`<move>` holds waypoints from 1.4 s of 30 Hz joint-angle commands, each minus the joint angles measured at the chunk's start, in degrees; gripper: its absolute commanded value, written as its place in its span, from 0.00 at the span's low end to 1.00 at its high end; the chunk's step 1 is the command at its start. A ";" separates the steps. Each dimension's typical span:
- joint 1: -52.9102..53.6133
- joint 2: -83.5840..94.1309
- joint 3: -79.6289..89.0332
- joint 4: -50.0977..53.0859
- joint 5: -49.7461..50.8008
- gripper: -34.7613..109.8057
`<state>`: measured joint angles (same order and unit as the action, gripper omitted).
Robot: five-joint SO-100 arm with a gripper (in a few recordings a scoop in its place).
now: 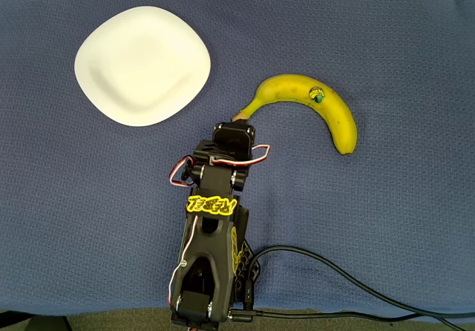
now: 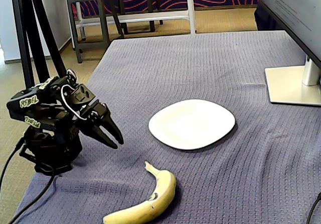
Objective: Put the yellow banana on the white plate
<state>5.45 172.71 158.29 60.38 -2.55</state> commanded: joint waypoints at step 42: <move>22.50 -76.46 -53.79 -7.29 -15.64 0.43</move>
<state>26.28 100.28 111.36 53.61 -13.45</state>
